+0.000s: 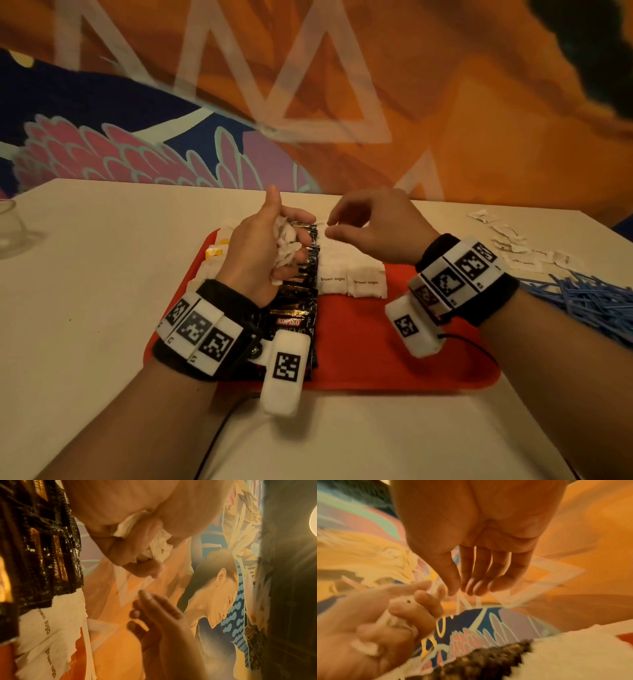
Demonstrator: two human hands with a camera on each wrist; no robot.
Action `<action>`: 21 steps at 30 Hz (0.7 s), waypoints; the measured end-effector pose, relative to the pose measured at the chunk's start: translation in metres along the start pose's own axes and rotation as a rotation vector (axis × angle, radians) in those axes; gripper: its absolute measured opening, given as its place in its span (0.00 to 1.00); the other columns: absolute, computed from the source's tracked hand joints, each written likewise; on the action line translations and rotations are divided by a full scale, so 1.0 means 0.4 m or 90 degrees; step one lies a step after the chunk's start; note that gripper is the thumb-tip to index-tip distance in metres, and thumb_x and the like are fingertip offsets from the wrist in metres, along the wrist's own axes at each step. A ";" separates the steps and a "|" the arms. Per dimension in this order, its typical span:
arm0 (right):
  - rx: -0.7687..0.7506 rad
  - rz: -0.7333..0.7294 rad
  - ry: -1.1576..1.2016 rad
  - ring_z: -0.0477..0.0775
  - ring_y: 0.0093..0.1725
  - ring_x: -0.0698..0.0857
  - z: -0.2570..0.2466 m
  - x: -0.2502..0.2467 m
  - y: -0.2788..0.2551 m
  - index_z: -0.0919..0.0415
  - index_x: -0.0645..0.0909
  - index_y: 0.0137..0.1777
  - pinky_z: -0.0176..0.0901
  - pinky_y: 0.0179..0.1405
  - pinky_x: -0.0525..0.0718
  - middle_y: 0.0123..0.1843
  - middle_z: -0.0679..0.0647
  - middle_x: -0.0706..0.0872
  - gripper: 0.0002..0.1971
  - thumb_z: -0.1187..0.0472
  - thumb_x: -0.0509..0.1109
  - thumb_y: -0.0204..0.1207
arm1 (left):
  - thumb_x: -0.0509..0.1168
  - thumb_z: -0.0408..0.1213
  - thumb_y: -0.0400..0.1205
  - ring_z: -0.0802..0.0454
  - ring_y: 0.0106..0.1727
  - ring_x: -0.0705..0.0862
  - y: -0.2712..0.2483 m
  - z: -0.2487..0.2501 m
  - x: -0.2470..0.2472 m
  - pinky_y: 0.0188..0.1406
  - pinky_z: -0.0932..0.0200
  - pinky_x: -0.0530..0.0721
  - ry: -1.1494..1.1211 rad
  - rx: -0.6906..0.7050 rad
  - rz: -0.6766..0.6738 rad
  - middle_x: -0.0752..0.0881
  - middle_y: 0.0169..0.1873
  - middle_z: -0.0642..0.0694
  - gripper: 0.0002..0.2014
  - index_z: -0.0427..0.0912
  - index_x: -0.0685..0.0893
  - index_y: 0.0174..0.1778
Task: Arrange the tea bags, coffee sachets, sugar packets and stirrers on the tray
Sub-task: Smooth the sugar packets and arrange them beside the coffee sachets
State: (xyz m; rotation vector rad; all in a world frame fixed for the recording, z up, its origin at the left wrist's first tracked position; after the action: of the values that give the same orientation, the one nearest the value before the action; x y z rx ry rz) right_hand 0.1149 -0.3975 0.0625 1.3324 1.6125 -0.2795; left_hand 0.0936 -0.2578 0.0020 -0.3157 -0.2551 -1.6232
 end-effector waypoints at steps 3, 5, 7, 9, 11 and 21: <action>-0.049 0.016 0.101 0.44 0.38 0.88 -0.065 -0.007 0.003 0.54 0.89 0.42 0.40 0.40 0.85 0.36 0.47 0.91 0.05 0.54 0.82 0.71 | 0.49 0.59 0.89 0.54 0.20 0.74 -0.004 0.005 0.004 0.09 0.70 0.60 -0.039 0.013 0.003 0.80 0.26 0.44 0.29 0.38 0.83 0.46; -0.070 -0.007 0.138 0.44 0.36 0.88 -0.096 0.004 0.002 0.54 0.90 0.41 0.37 0.38 0.85 0.35 0.47 0.91 0.07 0.54 0.84 0.68 | 0.49 0.59 0.89 0.55 0.19 0.73 -0.005 0.011 0.003 0.08 0.69 0.61 -0.063 0.021 0.006 0.80 0.26 0.44 0.27 0.39 0.82 0.43; -0.073 -0.037 0.132 0.42 0.36 0.88 -0.112 0.021 0.001 0.54 0.91 0.42 0.36 0.39 0.84 0.34 0.45 0.90 0.09 0.52 0.84 0.67 | 0.49 0.58 0.90 0.55 0.16 0.71 -0.006 0.016 -0.001 0.08 0.68 0.61 -0.053 0.031 0.019 0.82 0.27 0.42 0.28 0.40 0.82 0.41; -0.078 -0.062 0.118 0.43 0.36 0.87 -0.121 0.039 -0.002 0.53 0.91 0.42 0.41 0.42 0.86 0.34 0.44 0.89 0.09 0.51 0.84 0.66 | 0.49 0.58 0.90 0.55 0.15 0.70 -0.007 0.021 -0.009 0.09 0.68 0.61 -0.025 0.046 0.042 0.82 0.27 0.43 0.28 0.40 0.82 0.40; -0.083 -0.057 0.120 0.43 0.37 0.87 -0.123 0.045 -0.003 0.53 0.91 0.42 0.45 0.43 0.87 0.35 0.44 0.89 0.09 0.51 0.84 0.67 | 0.49 0.58 0.89 0.56 0.14 0.69 -0.008 0.025 -0.010 0.09 0.68 0.62 -0.004 0.056 0.047 0.80 0.27 0.43 0.28 0.40 0.81 0.39; -0.063 -0.033 0.197 0.43 0.39 0.88 -0.115 0.072 -0.012 0.51 0.87 0.37 0.37 0.42 0.83 0.36 0.45 0.90 0.06 0.60 0.79 0.73 | 0.52 0.59 0.88 0.58 0.17 0.69 -0.003 0.019 -0.013 0.11 0.67 0.64 0.024 0.057 0.062 0.73 0.24 0.48 0.26 0.43 0.76 0.35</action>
State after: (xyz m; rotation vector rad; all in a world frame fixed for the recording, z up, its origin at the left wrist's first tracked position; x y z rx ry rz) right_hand 0.0891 -0.3497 0.0603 1.3070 1.8940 -0.0225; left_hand 0.0930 -0.2502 0.0071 -0.2248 -0.2790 -1.5153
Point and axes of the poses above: each hand's wrist, its own y-axis towards the middle knuckle, its own x-axis out of the palm, z = x × y, the point moved 9 cm from there along y, towards the middle knuckle
